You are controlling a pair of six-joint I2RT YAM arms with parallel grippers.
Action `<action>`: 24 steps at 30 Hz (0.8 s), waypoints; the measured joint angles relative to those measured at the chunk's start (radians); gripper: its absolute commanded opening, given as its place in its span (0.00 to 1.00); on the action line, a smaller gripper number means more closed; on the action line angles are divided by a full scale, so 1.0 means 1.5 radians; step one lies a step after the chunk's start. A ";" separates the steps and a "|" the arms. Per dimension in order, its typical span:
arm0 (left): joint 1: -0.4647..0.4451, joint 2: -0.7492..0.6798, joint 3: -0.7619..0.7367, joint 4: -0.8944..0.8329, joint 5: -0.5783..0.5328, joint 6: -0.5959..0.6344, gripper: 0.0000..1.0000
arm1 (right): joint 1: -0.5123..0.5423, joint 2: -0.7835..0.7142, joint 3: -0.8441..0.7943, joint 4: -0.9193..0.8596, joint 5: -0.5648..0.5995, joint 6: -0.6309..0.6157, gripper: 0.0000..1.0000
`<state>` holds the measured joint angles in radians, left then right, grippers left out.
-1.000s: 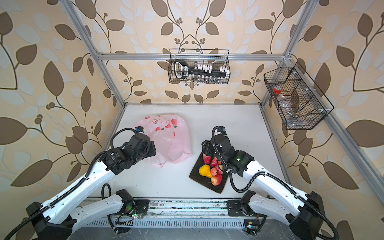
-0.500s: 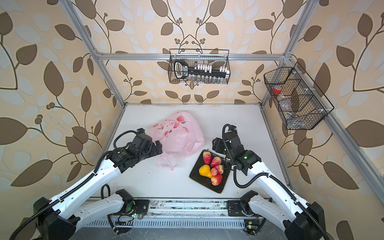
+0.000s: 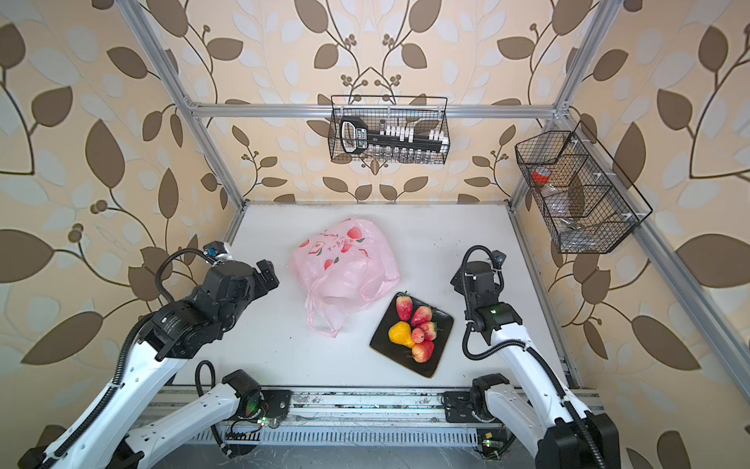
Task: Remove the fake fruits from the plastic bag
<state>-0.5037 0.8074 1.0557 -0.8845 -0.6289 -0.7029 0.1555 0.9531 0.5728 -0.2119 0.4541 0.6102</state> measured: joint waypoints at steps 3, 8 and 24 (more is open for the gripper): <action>0.046 0.031 -0.059 0.051 -0.052 0.010 0.99 | -0.040 0.037 -0.061 0.108 0.021 -0.035 0.92; 0.144 0.084 -0.191 0.192 -0.063 0.054 0.99 | -0.069 0.142 -0.142 0.323 0.016 -0.130 0.97; 0.249 0.275 -0.392 0.704 -0.012 0.225 0.99 | -0.119 0.357 -0.260 0.863 -0.136 -0.308 0.98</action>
<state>-0.1295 1.2201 0.4679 0.1719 -0.6472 -0.3656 -0.0227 1.4891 0.1829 1.0832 0.2497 0.1478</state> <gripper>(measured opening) 0.989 0.979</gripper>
